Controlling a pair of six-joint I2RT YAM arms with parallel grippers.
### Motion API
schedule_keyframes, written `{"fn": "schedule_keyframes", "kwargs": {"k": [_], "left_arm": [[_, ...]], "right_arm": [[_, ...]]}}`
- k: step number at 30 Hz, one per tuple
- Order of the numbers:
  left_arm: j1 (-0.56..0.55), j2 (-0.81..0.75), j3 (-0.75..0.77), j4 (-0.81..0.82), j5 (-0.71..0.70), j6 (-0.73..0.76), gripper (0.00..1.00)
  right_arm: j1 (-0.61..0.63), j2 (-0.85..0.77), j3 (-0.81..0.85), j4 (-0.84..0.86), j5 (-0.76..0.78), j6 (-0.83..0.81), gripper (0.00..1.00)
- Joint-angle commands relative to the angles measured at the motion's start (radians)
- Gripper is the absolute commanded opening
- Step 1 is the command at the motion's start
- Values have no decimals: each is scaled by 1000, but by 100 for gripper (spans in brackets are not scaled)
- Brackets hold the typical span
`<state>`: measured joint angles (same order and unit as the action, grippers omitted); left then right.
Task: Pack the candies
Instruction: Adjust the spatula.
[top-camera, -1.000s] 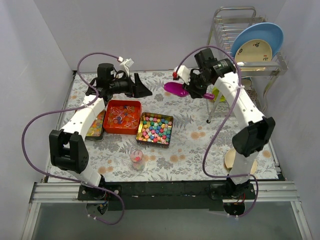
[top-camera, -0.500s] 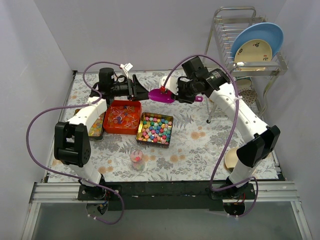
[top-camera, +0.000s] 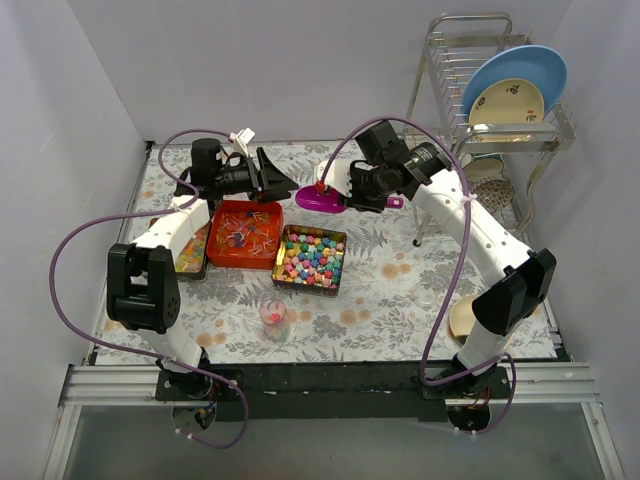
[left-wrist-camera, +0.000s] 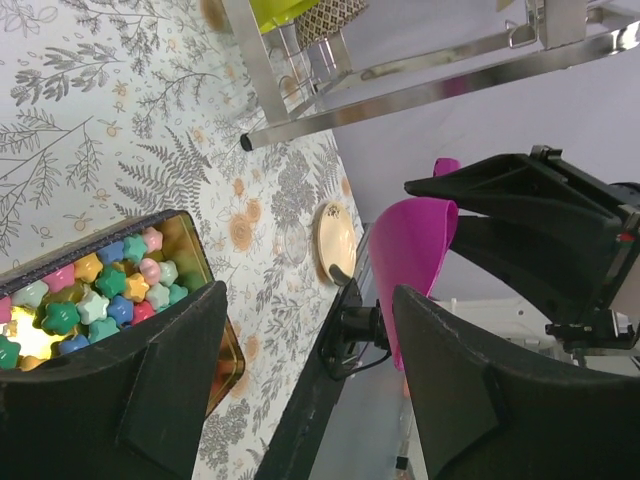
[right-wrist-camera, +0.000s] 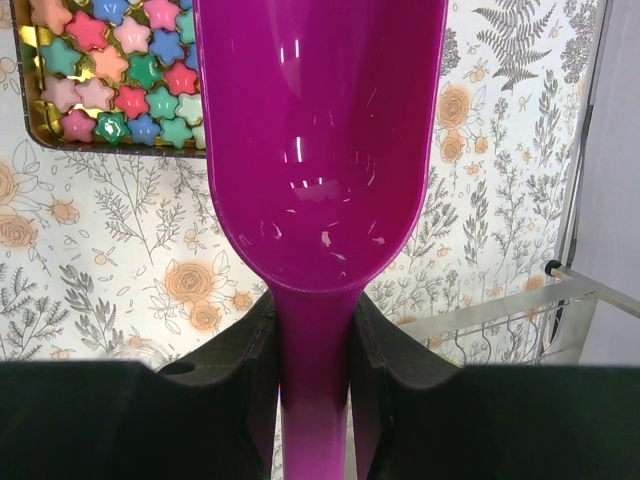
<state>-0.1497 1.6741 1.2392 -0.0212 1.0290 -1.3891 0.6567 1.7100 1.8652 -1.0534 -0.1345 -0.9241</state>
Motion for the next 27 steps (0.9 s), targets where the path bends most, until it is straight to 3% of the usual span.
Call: {"fn": "schedule_keyframes", "kwargs": {"k": [1,15,22,27], "left_arm": [[12,-40,8,72,23,-51,67],[1,-65,-50,102,94,-47,61],[-5,-39,-60,122,111,-59,50],[-8,-16,-60,170,141,-90,32]], "right_arm": [[1,3,6,-5,-17,-5,1],[17,94,106,30,10,25,1],[37,103,133,44,-4,30,1],[52,108,126,47,-11,31,1]]}}
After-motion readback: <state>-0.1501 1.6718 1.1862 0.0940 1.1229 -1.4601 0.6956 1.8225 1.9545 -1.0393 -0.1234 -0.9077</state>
